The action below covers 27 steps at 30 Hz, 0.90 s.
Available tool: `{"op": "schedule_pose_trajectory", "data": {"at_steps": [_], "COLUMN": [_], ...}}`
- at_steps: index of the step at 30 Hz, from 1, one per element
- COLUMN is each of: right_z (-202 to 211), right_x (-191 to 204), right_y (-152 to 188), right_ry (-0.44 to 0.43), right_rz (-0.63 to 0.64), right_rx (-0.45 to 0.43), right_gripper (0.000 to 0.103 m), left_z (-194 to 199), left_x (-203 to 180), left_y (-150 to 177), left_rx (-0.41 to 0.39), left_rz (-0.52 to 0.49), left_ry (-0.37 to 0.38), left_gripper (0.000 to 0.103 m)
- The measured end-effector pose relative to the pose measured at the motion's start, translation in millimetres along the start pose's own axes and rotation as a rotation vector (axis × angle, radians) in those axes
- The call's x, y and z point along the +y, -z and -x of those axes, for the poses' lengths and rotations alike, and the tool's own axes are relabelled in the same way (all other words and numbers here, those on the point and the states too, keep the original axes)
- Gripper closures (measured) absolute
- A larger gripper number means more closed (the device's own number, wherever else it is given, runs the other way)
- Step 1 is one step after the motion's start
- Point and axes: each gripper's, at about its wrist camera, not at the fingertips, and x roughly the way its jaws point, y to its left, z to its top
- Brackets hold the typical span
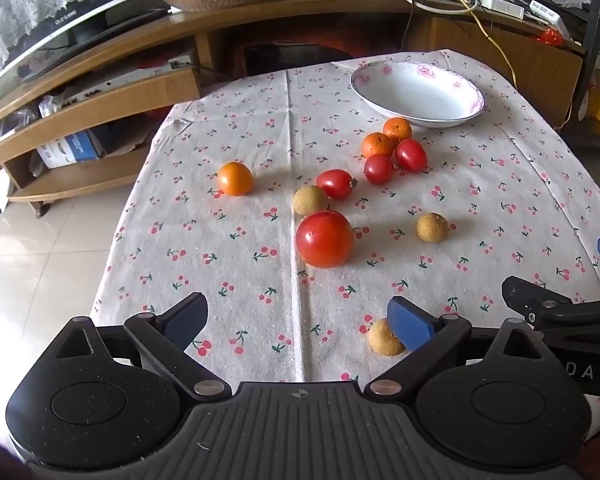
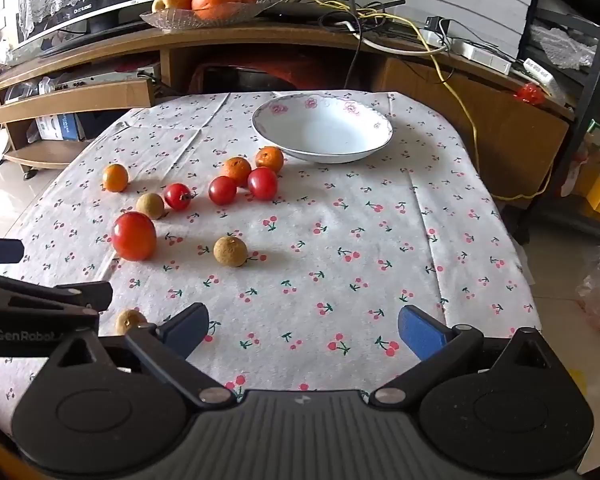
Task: Organize fruits
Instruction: 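Grasp the small brown fruit with the right tool while the left tool approaches the large tomato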
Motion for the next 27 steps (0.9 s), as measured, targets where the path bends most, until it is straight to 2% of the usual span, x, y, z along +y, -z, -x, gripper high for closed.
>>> {"op": "schedule_pose_trajectory", "data": {"at_steps": [16, 21, 24, 27], "right_z": [-8, -14, -16, -19], "right_x": [15, 26, 35, 44], "right_y": [1, 3, 5, 4], "right_ry": [-0.088, -0.162, -0.197, -0.243], "right_rz": [0.056, 0.096, 0.14, 0.179], "right_rx": [-0.001, 0.012, 0.026, 0.036], "right_gripper": [0.004, 0.011, 0.018, 0.03], "left_z": [4, 5, 4, 5], "left_x": [15, 26, 30, 36], "left_y": [4, 0, -3, -5], "left_rx": [0.025, 0.008, 0.001, -0.006], "left_rz": [0.006, 0.058, 0.066, 0.093], "left_ry": [-0.022, -0.022, -0.031, -0.029], "left_gripper": [0.005, 0.004, 0.004, 0.004]}}
